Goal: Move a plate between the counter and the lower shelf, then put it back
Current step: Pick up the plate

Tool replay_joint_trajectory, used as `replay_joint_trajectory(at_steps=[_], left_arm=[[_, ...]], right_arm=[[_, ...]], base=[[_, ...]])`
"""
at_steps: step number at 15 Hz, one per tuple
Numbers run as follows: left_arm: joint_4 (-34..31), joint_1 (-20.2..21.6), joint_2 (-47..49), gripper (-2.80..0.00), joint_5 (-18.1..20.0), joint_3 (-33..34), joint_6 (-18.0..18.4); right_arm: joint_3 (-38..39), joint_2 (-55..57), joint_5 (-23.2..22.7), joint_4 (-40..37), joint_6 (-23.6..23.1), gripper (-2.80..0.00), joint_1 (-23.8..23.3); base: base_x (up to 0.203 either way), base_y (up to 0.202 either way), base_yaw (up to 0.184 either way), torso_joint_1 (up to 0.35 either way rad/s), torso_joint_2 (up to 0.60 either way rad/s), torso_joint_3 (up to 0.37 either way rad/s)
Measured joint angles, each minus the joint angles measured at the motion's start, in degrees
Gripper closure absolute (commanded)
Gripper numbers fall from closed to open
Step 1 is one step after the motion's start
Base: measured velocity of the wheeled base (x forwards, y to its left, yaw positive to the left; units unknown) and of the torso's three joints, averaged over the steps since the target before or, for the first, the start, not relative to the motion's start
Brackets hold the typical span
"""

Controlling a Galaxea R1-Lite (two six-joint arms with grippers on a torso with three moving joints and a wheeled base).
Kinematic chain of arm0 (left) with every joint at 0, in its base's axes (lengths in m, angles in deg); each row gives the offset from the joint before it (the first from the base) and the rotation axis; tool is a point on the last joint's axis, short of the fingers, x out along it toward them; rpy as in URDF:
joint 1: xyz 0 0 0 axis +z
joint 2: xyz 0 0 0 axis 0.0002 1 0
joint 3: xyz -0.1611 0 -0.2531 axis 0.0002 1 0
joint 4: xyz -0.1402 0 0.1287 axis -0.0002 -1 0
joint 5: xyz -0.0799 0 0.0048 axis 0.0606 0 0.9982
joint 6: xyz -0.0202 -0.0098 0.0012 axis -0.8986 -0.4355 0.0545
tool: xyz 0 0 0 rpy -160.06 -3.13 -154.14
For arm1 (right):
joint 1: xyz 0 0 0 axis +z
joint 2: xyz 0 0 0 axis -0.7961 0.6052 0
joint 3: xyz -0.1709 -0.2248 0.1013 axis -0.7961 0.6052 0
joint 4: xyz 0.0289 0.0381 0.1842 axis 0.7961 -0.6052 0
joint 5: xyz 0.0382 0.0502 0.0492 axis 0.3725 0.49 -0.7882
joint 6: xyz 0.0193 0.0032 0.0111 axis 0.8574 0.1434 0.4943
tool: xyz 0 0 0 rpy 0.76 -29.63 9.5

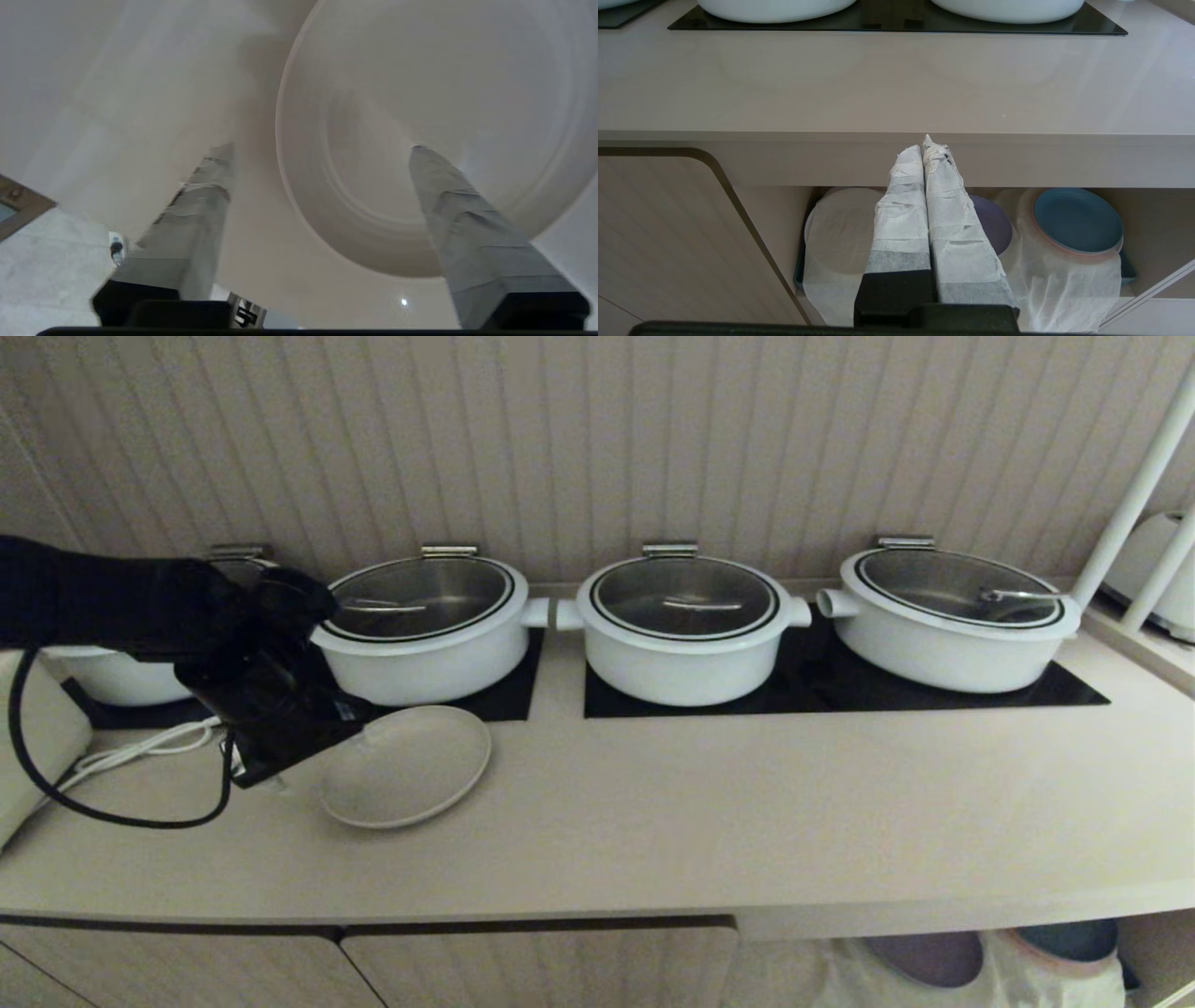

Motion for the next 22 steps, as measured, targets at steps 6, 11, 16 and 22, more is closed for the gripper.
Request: replay_joint_trajectory(at_steps=[6, 11, 16, 22], left_arm=[[0.14, -0.24, 3.75, -2.8, -0.79, -1.21, -0.16], [0.14, 0.41, 7.09, -2.8, -1.08, -3.84, -0.19], [0.03, 1.92, 9.62, -2.8, -0.89, -6.39, -0.13], [0.05, 3.17, 12.01, -2.8, -0.61, -7.64, 0.04]], right_arm=[[0.0, 0.0, 0.0, -0.02, 0.0, 0.0, -0.02], [0.0, 0.0, 0.02, -0.02, -0.02, 0.0, -0.02], [0.0, 0.0, 0.0, -0.02, -0.02, 0.0, -0.02], [0.0, 0.0, -0.01, -0.02, -0.01, 0.0, -0.02]], base=[[0.0, 0.0, 0.0, 0.0, 0.0, 0.0], [0.0, 0.0, 0.0, 0.0, 0.0, 0.0], [0.0, 0.0, 0.0, 0.0, 0.0, 0.0], [0.0, 0.0, 0.0, 0.0, 0.0, 0.0]])
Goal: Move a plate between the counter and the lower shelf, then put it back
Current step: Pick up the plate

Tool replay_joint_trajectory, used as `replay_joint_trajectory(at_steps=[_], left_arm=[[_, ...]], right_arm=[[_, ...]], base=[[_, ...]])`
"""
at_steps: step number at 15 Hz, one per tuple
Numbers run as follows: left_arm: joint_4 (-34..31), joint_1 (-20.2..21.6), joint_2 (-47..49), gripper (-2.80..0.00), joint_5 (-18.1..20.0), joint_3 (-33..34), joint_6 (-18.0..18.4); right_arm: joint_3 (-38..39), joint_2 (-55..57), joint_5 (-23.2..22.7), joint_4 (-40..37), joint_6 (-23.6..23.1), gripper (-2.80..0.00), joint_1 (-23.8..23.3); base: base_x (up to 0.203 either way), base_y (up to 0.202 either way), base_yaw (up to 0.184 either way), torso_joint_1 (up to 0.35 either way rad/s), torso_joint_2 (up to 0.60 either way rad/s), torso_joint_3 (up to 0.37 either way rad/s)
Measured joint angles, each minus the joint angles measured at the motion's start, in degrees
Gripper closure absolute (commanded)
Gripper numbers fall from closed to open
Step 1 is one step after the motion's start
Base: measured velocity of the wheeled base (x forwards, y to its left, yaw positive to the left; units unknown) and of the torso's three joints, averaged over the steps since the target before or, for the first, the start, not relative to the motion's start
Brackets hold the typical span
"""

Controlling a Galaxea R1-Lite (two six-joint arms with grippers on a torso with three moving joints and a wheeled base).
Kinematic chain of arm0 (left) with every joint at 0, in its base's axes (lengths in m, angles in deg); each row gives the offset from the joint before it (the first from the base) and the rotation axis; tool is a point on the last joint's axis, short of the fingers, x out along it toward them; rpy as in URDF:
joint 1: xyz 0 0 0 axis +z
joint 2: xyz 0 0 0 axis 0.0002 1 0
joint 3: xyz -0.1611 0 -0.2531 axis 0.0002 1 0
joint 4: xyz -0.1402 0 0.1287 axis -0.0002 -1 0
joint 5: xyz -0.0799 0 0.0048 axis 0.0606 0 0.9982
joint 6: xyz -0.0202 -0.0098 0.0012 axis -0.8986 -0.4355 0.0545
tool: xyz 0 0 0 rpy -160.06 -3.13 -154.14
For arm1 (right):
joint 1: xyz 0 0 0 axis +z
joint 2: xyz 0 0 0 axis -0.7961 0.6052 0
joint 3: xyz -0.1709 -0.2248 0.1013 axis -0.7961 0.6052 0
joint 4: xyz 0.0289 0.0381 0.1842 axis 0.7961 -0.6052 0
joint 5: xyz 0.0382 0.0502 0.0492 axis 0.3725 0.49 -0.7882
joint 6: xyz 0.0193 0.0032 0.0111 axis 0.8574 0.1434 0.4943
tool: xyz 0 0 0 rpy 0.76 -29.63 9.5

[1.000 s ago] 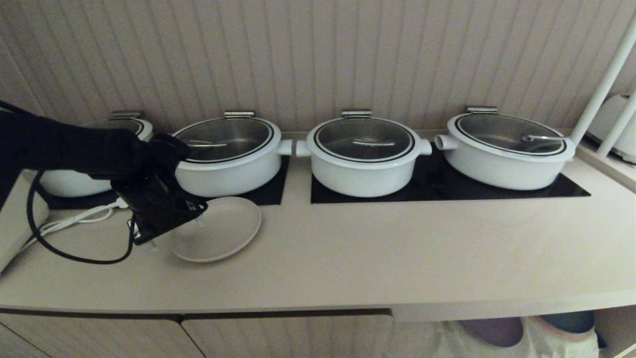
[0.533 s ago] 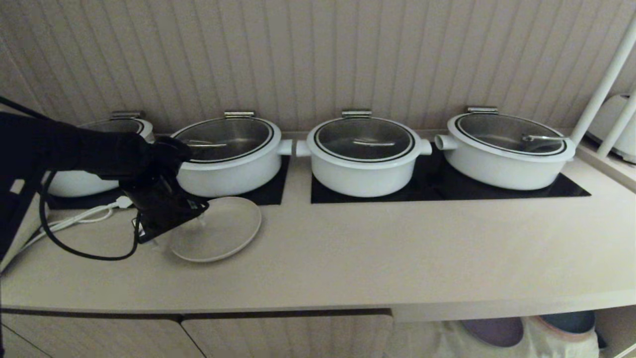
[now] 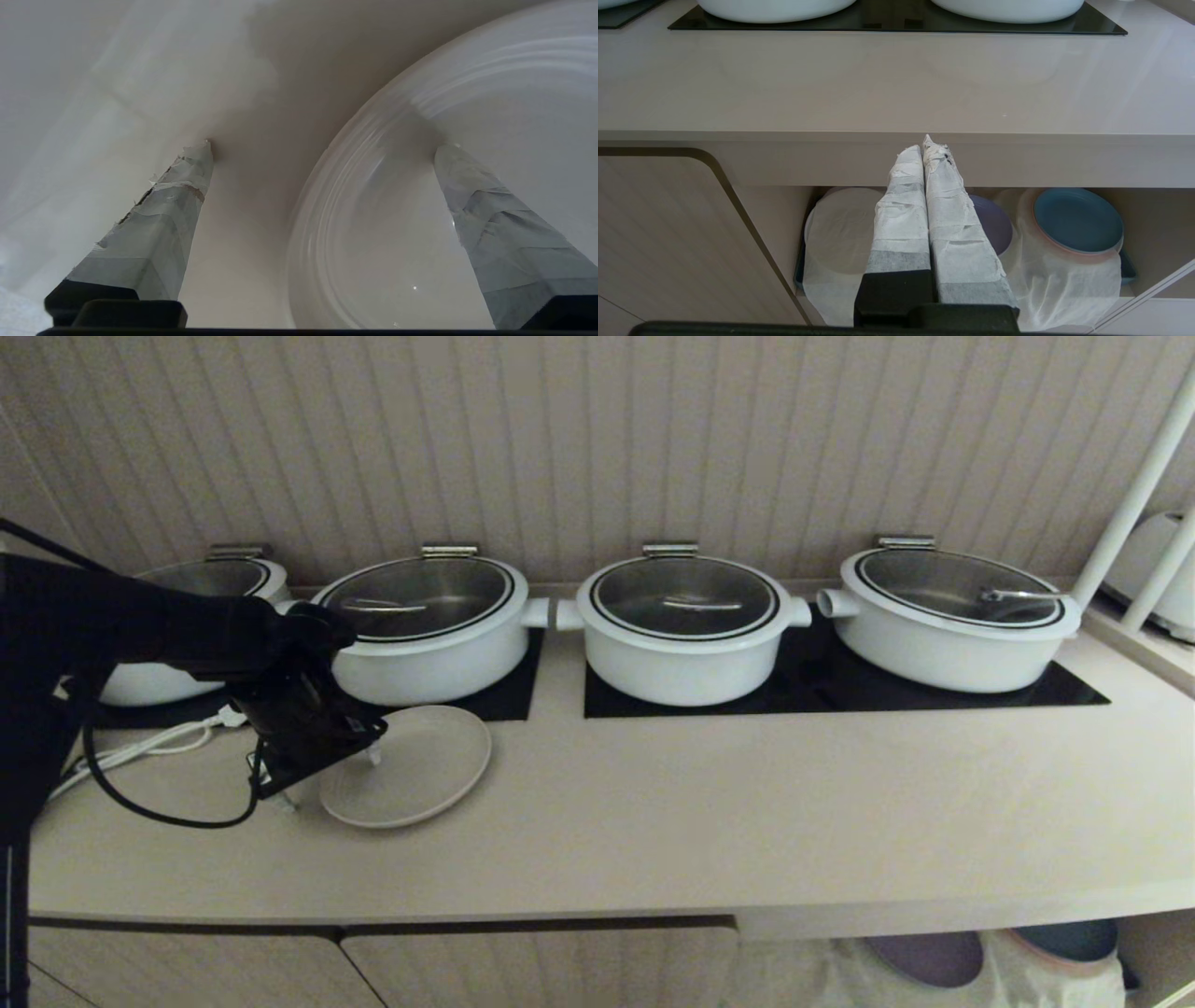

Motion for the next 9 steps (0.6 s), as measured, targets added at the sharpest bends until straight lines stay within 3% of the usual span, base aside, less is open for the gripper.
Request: replay_joint_trajectory(at_steps=[2, 3, 9], left_arm=[[-0.06, 0.07, 0.52, -2.8, -0.02, -0.72, -0.01], [-0.05, 0.07, 0.66, 0.0, -0.05, -0.92, 0.0], [-0.02, -0.04, 1.22, 0.0, -0.09, -2.66, 0.05]], right_arm=[[0.0, 0.0, -0.01, 0.0, -0.01, 0.0, 0.02], [0.0, 0.0, 0.01, 0.0, 0.02, 0.0, 0.02], [0.0, 0.0, 0.01, 0.0, 0.0, 0.0, 0.02]], base=[[0.0, 0.0, 0.0, 0.0, 0.0, 0.0], [0.0, 0.0, 0.0, 0.0, 0.0, 0.0], [0.0, 0.0, 0.0, 0.0, 0.0, 0.0]])
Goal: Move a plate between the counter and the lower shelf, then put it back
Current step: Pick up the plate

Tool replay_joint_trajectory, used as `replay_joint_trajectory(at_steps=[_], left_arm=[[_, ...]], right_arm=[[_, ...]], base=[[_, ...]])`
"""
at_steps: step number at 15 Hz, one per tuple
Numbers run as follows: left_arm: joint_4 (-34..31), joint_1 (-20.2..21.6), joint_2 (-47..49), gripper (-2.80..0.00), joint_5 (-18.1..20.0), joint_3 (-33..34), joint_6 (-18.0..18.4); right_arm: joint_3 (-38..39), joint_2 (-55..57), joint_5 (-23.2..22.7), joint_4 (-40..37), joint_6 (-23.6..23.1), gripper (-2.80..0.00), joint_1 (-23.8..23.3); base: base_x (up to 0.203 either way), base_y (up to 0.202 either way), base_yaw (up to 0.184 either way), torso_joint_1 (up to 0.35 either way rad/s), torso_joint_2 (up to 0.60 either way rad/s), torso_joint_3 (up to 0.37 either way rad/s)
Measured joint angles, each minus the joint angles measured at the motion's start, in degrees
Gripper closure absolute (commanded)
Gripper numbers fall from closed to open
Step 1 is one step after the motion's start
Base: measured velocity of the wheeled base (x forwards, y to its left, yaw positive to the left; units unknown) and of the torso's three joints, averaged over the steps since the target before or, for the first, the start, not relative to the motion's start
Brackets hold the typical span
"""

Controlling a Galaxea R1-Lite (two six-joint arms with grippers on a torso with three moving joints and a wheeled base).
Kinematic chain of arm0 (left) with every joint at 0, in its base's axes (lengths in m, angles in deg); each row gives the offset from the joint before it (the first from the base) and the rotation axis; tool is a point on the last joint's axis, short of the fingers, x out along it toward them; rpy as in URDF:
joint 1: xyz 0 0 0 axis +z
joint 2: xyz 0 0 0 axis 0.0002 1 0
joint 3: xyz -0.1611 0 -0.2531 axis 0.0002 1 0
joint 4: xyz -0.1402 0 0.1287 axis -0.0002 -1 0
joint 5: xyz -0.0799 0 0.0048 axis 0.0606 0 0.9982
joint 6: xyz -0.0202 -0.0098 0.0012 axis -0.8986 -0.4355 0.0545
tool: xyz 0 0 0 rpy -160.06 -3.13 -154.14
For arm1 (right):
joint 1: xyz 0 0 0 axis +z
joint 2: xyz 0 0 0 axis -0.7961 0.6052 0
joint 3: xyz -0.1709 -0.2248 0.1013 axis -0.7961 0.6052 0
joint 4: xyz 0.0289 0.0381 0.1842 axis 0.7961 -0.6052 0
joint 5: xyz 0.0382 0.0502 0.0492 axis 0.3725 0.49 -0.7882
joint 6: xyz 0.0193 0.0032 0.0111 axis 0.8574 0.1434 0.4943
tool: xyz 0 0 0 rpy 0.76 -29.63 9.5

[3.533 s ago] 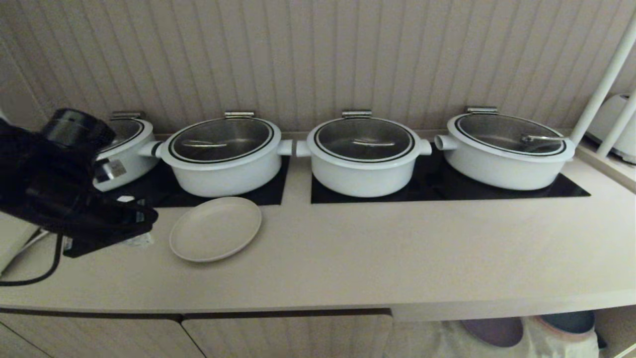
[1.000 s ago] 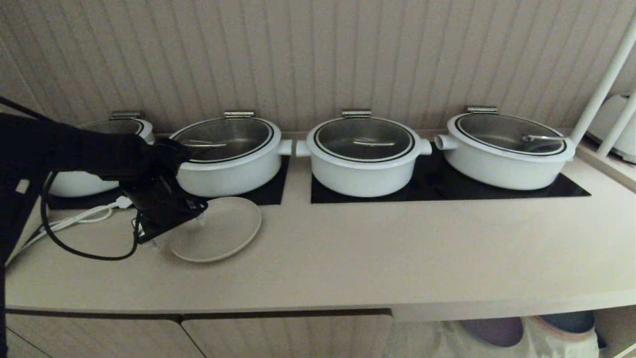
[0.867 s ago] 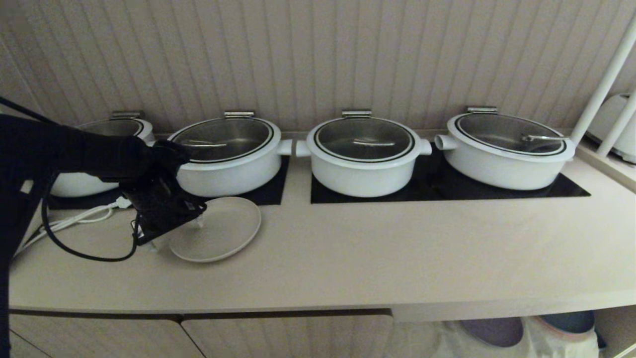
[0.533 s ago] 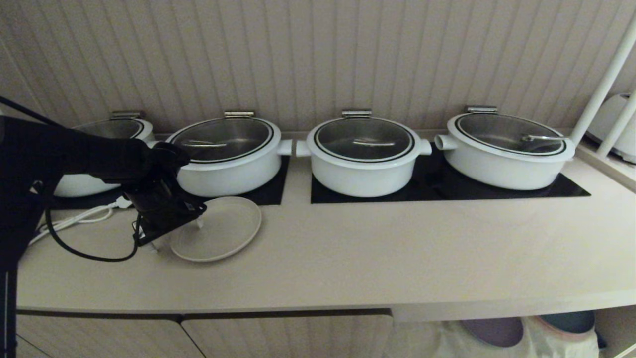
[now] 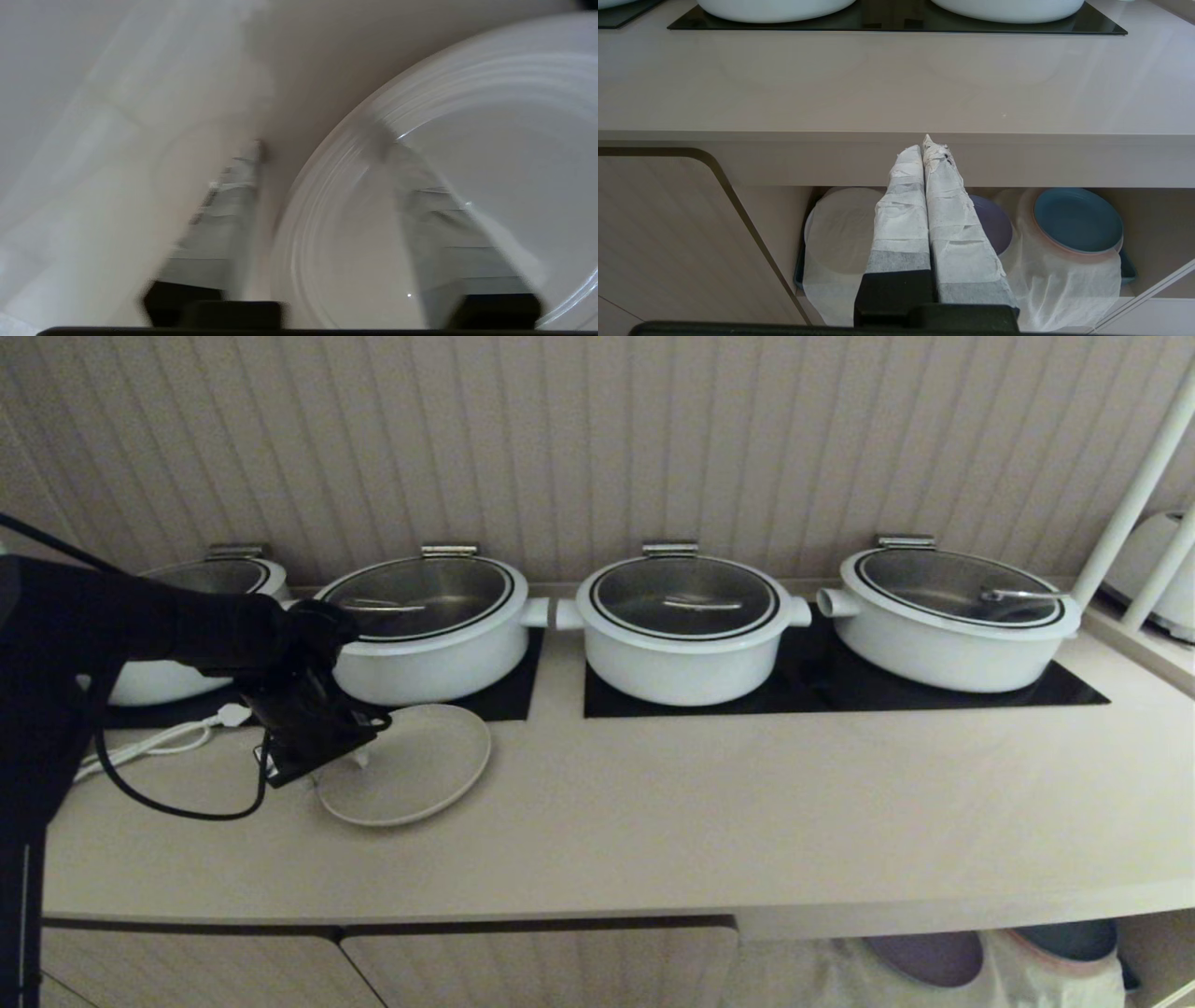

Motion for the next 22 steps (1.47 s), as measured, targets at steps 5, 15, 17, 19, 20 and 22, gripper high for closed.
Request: replay_joint_trajectory(at_steps=[5, 15, 17, 19, 20, 22], left_arm=[[-0.61, -0.27, -0.2, 0.0, 0.04, -1.8, 0.46], [-5.26, -1.39, -4.99, 0.0, 3.62, -0.08, 0.28], [-5.84, -1.81, -6.89, 0.0, 4.15, 2.26, 0.56], [-5.9, -2.52, -9.2, 0.0, 4.68, 5.96, 1.65], [-5.81, -3.03, -10.62, 0.0, 4.99, 8.38, 2.1], [-5.63, -4.06, -13.76, 0.0, 6.12, 13.2, 2.67]], right_arm=[[0.0, 0.0, 0.0, 0.0, 0.01, 0.0, 0.0], [0.0, 0.0, 0.0, 0.0, 0.0, 0.0, 0.02], [0.0, 0.0, -0.02, 0.0, -0.01, 0.0, 0.02], [0.0, 0.0, 0.0, 0.02, 0.01, 0.0, 0.0], [0.0, 0.0, -0.02, 0.0, -0.01, 0.0, 0.0], [0.0, 0.0, -0.02, 0.0, 0.01, 0.0, 0.0]], base=[[0.0, 0.0, 0.0, 0.0, 0.0, 0.0], [0.0, 0.0, 0.0, 0.0, 0.0, 0.0], [0.0, 0.0, 0.0, 0.0, 0.0, 0.0], [0.0, 0.0, 0.0, 0.0, 0.0, 0.0], [0.0, 0.0, 0.0, 0.0, 0.0, 0.0], [0.0, 0.0, 0.0, 0.0, 0.0, 0.0]])
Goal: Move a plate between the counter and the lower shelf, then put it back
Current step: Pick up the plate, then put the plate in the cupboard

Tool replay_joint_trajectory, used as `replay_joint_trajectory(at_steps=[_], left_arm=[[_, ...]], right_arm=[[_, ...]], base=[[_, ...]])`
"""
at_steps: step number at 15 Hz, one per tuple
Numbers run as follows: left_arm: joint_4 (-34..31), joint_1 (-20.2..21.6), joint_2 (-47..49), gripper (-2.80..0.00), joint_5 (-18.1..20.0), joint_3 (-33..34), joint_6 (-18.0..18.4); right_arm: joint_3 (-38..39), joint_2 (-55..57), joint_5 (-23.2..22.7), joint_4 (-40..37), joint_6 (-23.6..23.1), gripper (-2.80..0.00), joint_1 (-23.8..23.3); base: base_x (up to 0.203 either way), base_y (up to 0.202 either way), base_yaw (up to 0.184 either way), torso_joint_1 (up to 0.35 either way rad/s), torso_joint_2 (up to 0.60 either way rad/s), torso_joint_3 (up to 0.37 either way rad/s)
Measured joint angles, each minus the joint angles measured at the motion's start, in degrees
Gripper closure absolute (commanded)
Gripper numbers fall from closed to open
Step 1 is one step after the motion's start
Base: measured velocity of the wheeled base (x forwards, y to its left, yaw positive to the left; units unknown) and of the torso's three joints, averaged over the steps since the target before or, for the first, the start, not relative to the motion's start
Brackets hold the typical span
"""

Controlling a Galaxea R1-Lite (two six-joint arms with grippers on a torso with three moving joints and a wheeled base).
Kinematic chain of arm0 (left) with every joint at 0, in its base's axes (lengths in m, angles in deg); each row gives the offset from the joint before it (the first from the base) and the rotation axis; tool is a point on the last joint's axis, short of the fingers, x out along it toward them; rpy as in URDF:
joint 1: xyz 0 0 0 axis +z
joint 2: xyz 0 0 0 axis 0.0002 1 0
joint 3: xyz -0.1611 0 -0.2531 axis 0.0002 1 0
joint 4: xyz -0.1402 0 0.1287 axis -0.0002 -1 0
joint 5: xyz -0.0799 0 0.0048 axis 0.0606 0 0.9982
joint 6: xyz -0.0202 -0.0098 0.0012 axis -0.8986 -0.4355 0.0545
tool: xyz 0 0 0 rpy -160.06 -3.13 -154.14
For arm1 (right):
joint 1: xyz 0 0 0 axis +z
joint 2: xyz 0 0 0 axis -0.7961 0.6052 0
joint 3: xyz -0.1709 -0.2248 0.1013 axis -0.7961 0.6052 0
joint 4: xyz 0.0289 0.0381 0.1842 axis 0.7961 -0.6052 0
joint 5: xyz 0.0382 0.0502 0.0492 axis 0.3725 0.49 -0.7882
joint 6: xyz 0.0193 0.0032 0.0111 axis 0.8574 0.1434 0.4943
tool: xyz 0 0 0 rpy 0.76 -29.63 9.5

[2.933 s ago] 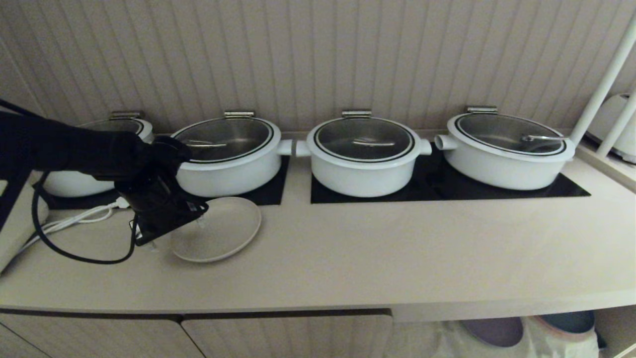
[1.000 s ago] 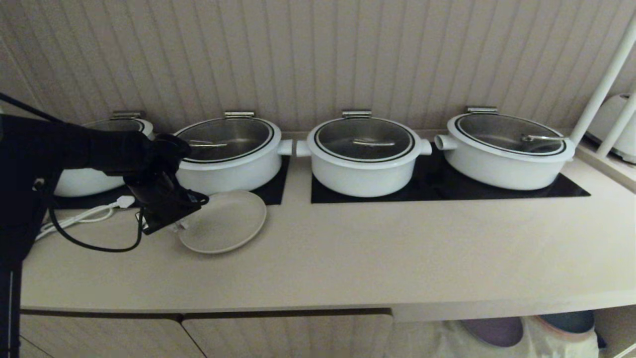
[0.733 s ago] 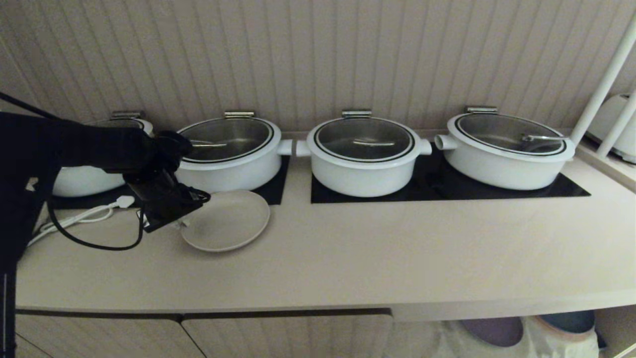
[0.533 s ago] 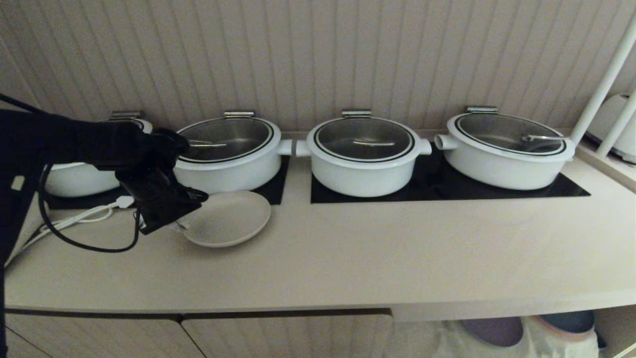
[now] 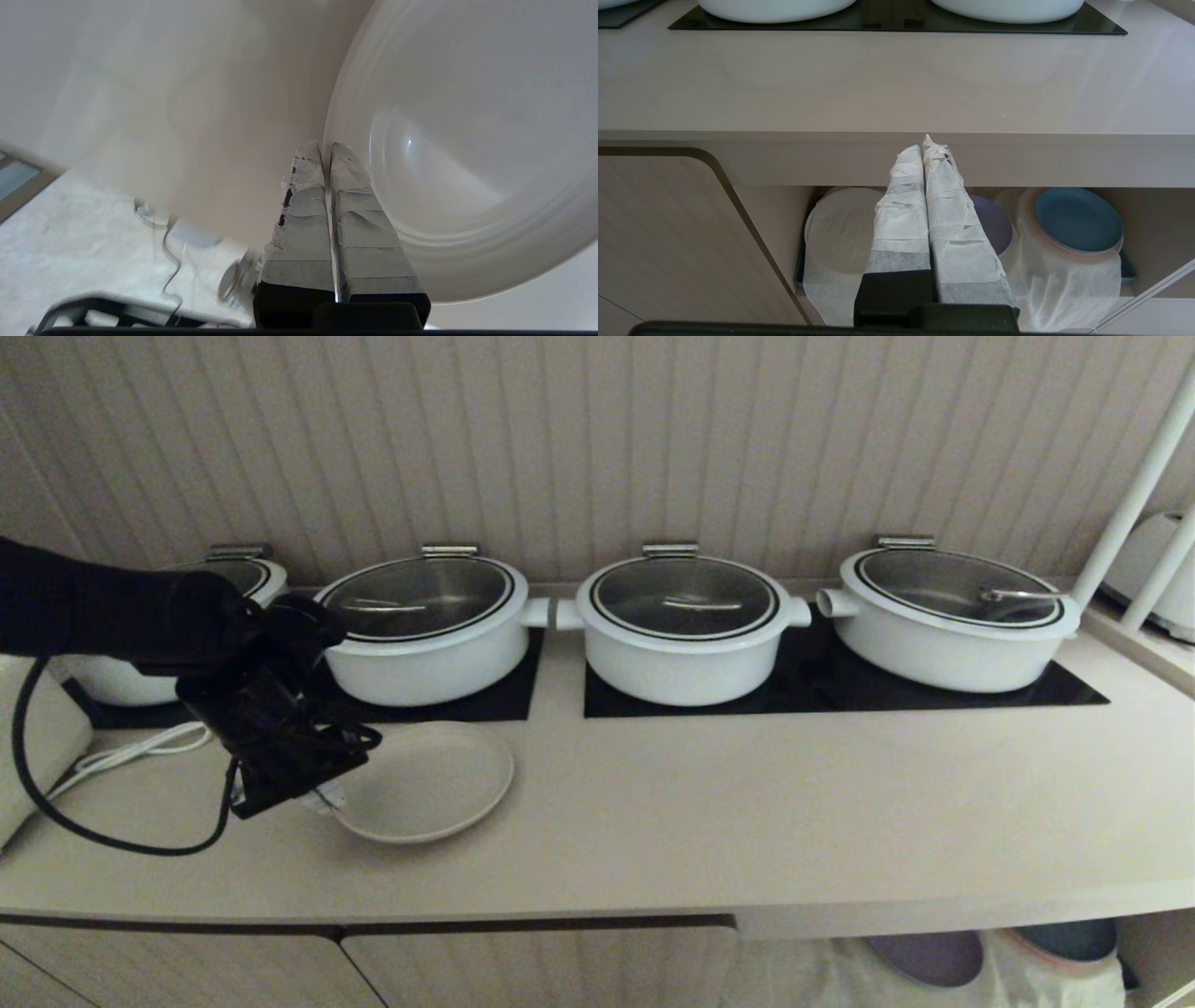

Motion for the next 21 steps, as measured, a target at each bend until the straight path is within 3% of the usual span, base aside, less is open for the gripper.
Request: replay_joint_trajectory(at_steps=[4, 9, 11, 16, 21], left_arm=[[0.73, -2.61, -7.03, 0.0, 2.27, 8.89, 0.19], [0.7, -5.03, -15.76, 0.0, 6.99, 15.14, 0.43], [0.69, -5.14, -19.24, 0.0, 8.16, 18.23, 2.3], [0.77, 0.77, -26.78, 0.0, 9.29, 26.14, 12.75], [0.71, 8.17, -34.55, 0.0, 15.0, 33.21, 26.83]], right_arm=[[0.0, 0.0, 0.0, 0.0, -0.01, 0.0, 0.0], [0.0, 0.0, 0.0, 0.0, 0.0, 0.0, -0.02], [0.0, 0.0, 0.02, 0.0, 0.0, 0.0, -0.02], [0.0, 0.0, 0.02, 0.01, 0.0, 0.0, -0.02], [0.0, 0.0, 0.02, 0.0, -0.02, 0.0, -0.02]], base=[[0.0, 0.0, 0.0, 0.0, 0.0, 0.0], [0.0, 0.0, 0.0, 0.0, 0.0, 0.0], [0.0, 0.0, 0.0, 0.0, 0.0, 0.0], [0.0, 0.0, 0.0, 0.0, 0.0, 0.0], [0.0, 0.0, 0.0, 0.0, 0.0, 0.0]])
